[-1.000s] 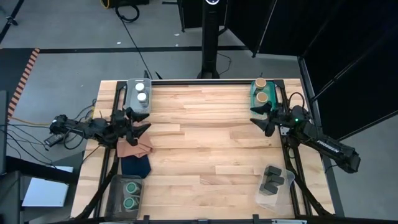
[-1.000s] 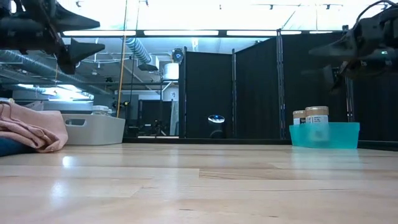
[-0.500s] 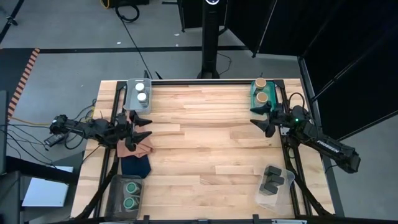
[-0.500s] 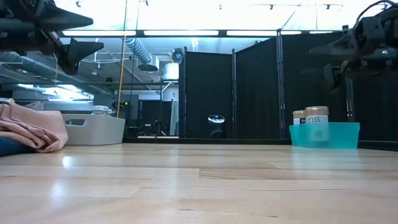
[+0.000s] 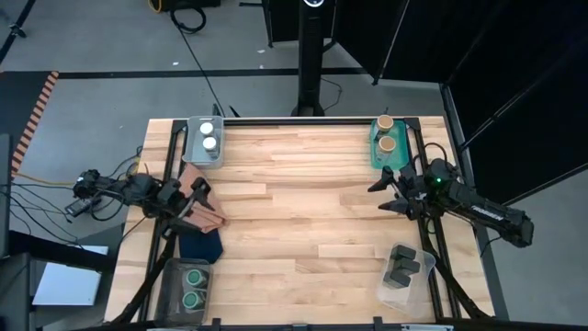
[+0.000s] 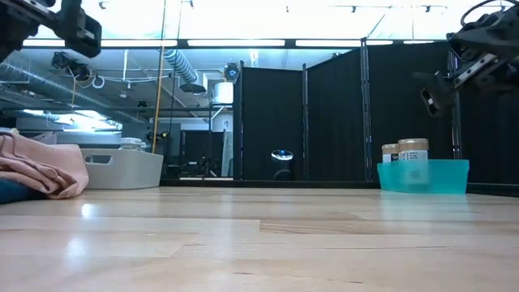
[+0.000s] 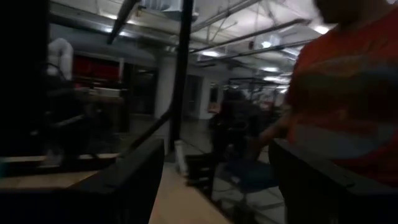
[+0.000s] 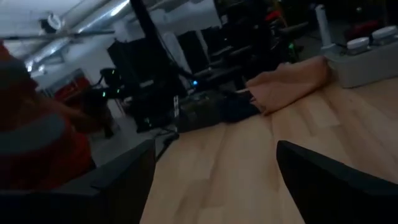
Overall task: Sort spices by type
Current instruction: Return to Home Position
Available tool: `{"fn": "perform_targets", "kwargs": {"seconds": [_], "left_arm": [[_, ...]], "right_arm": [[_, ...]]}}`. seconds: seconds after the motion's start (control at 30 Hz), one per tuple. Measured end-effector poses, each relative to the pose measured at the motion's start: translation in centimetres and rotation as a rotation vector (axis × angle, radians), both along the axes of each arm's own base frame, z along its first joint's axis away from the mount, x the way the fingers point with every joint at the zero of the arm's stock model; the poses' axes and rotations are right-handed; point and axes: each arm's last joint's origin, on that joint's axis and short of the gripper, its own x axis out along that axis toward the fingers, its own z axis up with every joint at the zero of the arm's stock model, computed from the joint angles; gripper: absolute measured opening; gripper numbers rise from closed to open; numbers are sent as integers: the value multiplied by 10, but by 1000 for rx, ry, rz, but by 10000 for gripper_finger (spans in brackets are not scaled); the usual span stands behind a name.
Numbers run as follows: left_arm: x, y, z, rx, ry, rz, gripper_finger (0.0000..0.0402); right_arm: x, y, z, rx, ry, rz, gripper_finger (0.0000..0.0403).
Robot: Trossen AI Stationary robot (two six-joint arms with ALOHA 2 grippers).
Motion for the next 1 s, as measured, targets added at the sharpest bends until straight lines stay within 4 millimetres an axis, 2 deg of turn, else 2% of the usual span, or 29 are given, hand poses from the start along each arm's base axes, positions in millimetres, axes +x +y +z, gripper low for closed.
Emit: {"fn": "perform_targets", "kwargs": {"seconds": [0.2,0.33,0.53,0.67,1.0], "left_arm": [[-1,-1,0,-9,2,-35,294],[0,-1,-1,0,19,-20,294],[2,1,-3,71,-1,81,294],[3,4,-4,99,3,114,294],[6,8,-15,90,123,117,294]], "right_arm": [[7,12,2,28,-19,-106,341],[9,23,2,-54,-46,-118,338],[10,23,-6,-211,27,-324,342],[10,23,-7,-283,25,-298,343],[12,25,-9,-205,56,-272,340]]}}
